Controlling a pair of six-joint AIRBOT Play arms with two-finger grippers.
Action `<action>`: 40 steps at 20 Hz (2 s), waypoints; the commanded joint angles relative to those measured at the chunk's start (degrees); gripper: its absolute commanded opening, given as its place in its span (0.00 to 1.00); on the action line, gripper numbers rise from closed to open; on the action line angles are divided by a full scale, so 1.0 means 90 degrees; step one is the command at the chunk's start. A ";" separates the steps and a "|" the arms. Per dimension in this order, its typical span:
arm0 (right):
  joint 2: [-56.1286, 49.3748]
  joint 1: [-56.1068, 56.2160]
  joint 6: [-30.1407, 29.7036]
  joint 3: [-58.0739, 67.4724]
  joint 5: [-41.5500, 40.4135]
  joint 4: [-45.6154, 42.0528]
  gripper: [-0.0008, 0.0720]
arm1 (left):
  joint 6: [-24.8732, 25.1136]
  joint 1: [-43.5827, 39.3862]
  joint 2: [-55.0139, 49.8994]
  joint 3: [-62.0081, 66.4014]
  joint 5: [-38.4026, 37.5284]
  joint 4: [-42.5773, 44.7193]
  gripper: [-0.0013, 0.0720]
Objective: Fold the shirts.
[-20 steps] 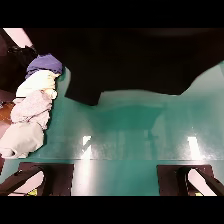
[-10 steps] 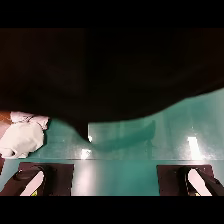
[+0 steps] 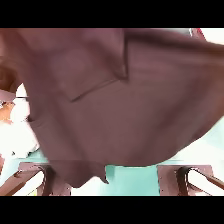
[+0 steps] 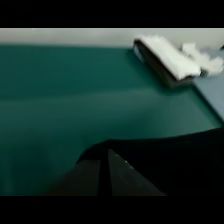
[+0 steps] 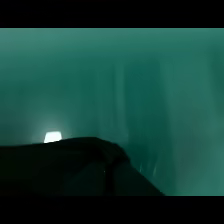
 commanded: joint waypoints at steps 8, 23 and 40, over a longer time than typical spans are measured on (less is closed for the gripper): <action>-0.3116 0.0549 0.0056 -0.0850 -0.1841 -0.0066 0.03 | 0.0918 -0.0287 -0.3747 -0.1069 0.2098 -0.0376 0.05; -0.2030 0.1018 0.0063 -0.3157 -0.3135 -0.0398 0.03 | 0.2052 -0.0287 -0.3813 -0.1277 0.0814 0.1817 0.05; 0.0444 -0.0318 -0.1030 -0.5234 -0.1438 0.1107 0.43 | 0.0527 0.0182 -0.1061 -0.4318 -0.0918 0.2157 0.90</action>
